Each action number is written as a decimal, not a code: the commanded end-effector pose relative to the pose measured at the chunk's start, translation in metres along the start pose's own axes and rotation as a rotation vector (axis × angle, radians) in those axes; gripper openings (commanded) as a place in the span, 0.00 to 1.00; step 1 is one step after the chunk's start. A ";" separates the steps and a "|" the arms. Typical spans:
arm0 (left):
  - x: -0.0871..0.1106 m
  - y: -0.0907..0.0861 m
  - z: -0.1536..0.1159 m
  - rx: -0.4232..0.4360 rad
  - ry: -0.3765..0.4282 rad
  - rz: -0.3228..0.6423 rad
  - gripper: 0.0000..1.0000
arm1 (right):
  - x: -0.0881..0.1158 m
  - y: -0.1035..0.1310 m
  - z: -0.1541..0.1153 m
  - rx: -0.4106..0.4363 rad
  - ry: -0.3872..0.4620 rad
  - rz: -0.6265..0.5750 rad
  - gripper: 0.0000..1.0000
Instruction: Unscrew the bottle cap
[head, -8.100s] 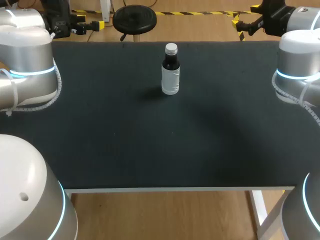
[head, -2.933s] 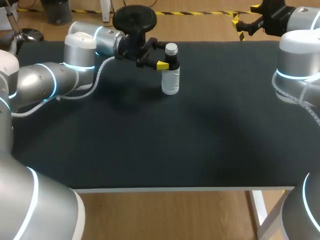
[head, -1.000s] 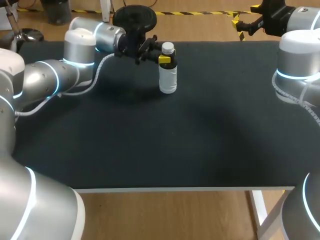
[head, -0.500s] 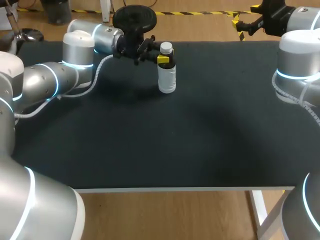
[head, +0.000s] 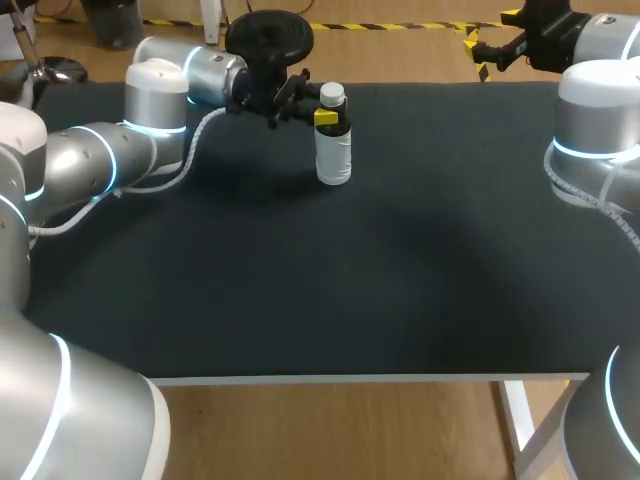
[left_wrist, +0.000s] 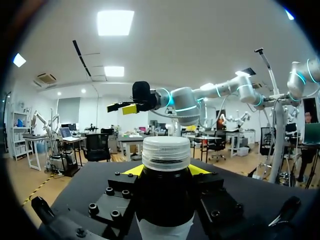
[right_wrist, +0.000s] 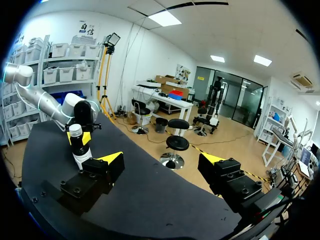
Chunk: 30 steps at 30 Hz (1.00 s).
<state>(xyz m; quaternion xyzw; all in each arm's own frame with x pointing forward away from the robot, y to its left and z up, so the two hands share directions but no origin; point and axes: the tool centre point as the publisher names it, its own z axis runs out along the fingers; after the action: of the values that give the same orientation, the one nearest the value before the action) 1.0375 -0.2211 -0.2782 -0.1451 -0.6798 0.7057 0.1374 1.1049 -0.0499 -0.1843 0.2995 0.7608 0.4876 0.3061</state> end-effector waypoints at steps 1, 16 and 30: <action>-0.001 -0.001 -0.001 -0.002 0.003 0.001 0.00 | 0.000 0.000 0.000 -0.001 0.000 0.000 1.00; -0.001 -0.001 -0.001 -0.002 0.003 0.001 0.00 | 0.070 0.024 0.025 -0.209 0.102 0.046 1.00; -0.001 -0.001 -0.001 -0.002 0.003 0.001 0.00 | 0.183 0.053 0.058 -0.347 0.140 0.103 1.00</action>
<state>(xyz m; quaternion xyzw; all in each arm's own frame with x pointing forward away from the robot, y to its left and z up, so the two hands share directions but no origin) 1.0375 -0.2210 -0.2782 -0.1451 -0.6798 0.7057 0.1374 1.0453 0.1211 -0.1805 0.2297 0.7124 0.6221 0.2295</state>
